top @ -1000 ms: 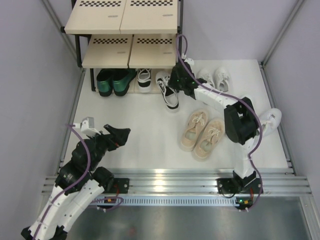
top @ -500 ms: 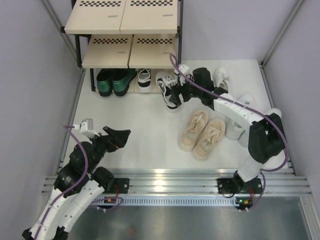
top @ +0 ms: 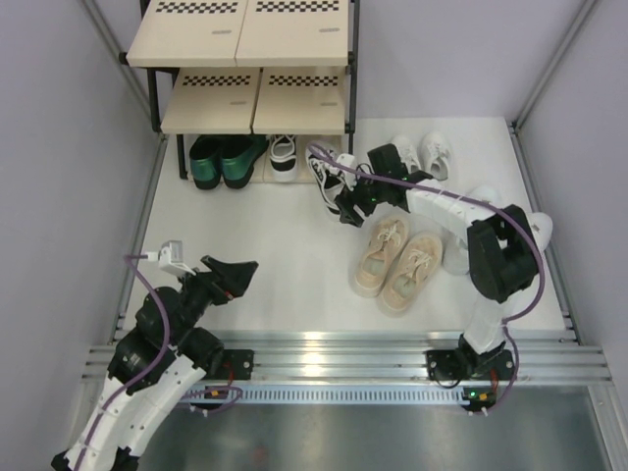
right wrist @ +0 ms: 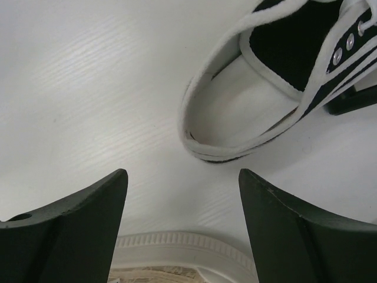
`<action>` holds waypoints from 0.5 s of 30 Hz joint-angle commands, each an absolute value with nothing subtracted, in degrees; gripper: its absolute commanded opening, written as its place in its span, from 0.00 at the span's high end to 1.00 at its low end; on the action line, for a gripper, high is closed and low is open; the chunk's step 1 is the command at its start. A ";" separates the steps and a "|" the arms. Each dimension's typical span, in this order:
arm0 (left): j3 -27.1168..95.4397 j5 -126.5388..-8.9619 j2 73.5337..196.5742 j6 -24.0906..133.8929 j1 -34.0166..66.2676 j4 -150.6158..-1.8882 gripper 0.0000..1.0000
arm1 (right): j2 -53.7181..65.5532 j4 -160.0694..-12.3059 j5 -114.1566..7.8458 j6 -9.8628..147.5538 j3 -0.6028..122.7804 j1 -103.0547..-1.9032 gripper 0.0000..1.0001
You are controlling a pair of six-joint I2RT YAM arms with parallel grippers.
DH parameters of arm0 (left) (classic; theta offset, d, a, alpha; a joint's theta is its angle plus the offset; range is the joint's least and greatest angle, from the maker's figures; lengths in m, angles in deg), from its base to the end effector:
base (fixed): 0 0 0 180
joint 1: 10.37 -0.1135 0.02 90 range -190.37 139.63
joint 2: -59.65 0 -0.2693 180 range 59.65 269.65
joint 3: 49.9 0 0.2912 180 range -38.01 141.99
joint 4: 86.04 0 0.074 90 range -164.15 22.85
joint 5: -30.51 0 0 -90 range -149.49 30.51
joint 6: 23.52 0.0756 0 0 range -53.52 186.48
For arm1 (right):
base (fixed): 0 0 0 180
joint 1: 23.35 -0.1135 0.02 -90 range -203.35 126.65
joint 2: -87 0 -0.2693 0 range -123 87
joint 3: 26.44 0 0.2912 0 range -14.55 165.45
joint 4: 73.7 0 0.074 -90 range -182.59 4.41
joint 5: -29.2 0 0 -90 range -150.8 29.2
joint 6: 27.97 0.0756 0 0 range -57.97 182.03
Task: Place and organize the shoes onto the shoe shelf
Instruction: Place the shoe at the shoe shelf.
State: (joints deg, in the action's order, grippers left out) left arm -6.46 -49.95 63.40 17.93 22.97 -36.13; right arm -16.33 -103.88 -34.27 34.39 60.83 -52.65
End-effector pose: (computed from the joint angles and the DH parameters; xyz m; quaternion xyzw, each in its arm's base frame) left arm 0.1084 -0.0563 0.2907 -0.1541 0.7508 -0.3706 0.5245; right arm 0.3845 0.2545 0.1927 -0.5057 0.7532 0.2182 0.3596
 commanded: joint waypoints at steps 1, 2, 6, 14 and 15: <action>-7.42 -51.14 62.72 16.65 22.76 -37.15 0.02 | -18.99 -101.94 -39.34 37.68 65.52 -52.62 0.24; -7.51 -51.14 62.72 16.47 22.76 -37.15 0.02 | -20.22 -101.50 -40.05 38.21 65.52 -52.62 0.24; -7.77 -50.70 62.90 16.29 22.85 -37.23 0.02 | -21.72 -97.99 -43.21 41.28 64.47 -52.62 0.25; -6.98 -50.17 62.99 15.94 22.85 -37.15 0.02 | -25.76 -95.35 -42.87 43.31 67.72 -52.62 0.35; -6.90 -50.17 62.99 15.86 22.76 -37.15 0.02 | -26.20 -95.09 -42.61 43.40 68.07 -52.71 0.38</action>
